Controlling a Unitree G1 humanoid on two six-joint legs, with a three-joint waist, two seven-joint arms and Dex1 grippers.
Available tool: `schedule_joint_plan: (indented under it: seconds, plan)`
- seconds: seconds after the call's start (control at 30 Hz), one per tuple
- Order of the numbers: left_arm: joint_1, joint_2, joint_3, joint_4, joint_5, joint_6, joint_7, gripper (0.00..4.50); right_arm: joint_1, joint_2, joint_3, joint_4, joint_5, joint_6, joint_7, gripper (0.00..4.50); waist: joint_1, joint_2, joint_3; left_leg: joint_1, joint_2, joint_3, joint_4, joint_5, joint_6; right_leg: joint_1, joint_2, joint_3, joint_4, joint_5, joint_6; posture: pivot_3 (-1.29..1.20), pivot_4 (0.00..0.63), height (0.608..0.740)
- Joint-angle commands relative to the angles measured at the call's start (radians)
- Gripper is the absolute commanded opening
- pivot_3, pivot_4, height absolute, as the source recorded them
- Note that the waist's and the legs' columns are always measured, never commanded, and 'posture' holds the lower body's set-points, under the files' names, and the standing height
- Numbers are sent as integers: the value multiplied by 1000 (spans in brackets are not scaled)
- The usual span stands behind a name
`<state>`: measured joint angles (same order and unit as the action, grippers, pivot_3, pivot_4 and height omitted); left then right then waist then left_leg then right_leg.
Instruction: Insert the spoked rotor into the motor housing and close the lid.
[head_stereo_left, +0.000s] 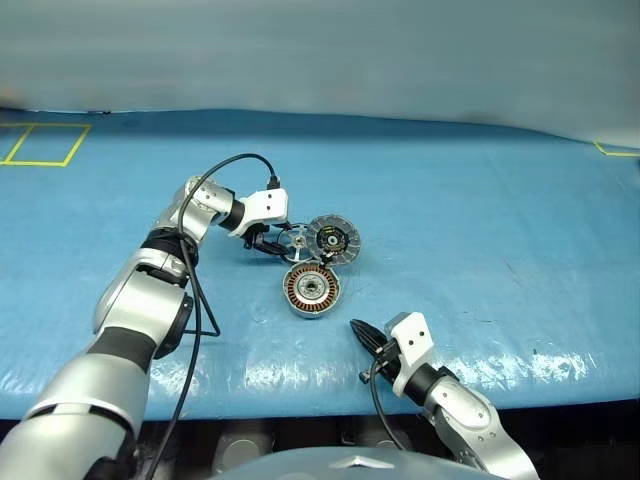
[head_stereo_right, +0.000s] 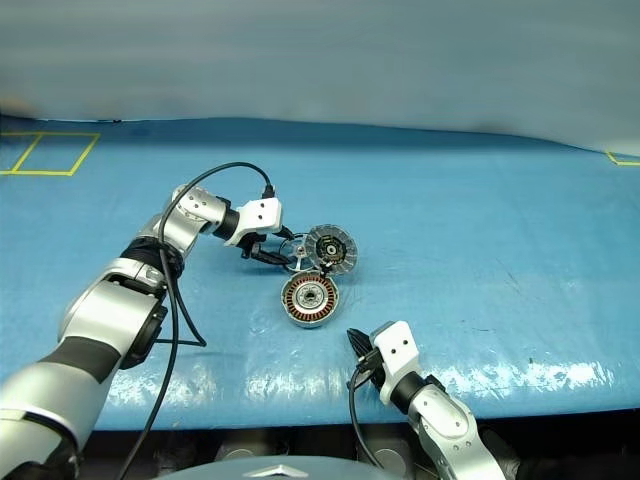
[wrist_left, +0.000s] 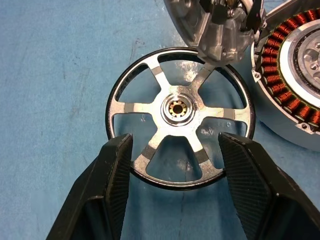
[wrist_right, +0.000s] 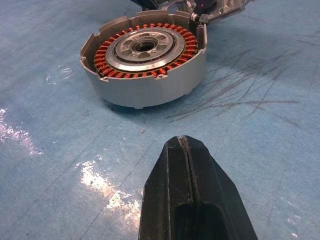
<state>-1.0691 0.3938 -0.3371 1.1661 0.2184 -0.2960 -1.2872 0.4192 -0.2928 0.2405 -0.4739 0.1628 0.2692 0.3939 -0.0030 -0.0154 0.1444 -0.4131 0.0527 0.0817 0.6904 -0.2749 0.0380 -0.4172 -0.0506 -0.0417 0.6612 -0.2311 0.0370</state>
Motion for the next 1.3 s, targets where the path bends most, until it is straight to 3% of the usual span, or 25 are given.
schedule_joint_plan:
  seconds: [0.03, 0.53, 1.03, 1.13, 1.23, 1.3]
  plan:
    - [-29, 0, 3, 5, 15, -22, 3, 2894, 5, 3, 5, -35, -1, -13, -4, 0, 0, 0, 0, 0, 0, 0, 0, 0, 0, 0, 0, 0, 0, 0, 0, 0, 150, 740]
    - [11, -7, -13, 10, 67, -82, 99, 2894, -11, 11, 16, -18, -3, -15, -12, 0, 0, 0, 0, 0, 0, 0, 1, 0, 0, 0, 0, 0, 1, 1, -1, 0, 150, 740]
    - [47, -13, -34, 13, 80, -45, 52, 2894, -29, 16, 22, 0, -13, -9, -15, 0, -4, -1, -1, 2, 0, 0, 2, 0, 0, 2, 0, 0, 2, 1, 0, 0, 150, 740]
    - [54, -15, -34, 12, 80, -41, 56, 2337, -28, 16, 24, 0, -15, -10, -15, 0, -5, -1, -1, 2, 0, 0, 2, 0, 0, 2, 0, 0, 2, 1, 0, 0, 150, 740]
    - [59, -12, -32, 9, 77, -37, 51, 1414, -30, 16, 25, 3, -15, -11, -14, 0, -6, -1, -3, 3, 0, 0, 3, 0, 0, 3, 0, 0, 2, 1, 0, 0, 150, 740]
    - [61, -8, -28, 6, 74, -37, 53, 1359, -33, 15, 26, 5, -14, -12, -12, 0, -7, -1, -3, 3, 0, 0, 3, 0, 0, 3, 0, 0, 3, 1, 0, 0, 150, 740]
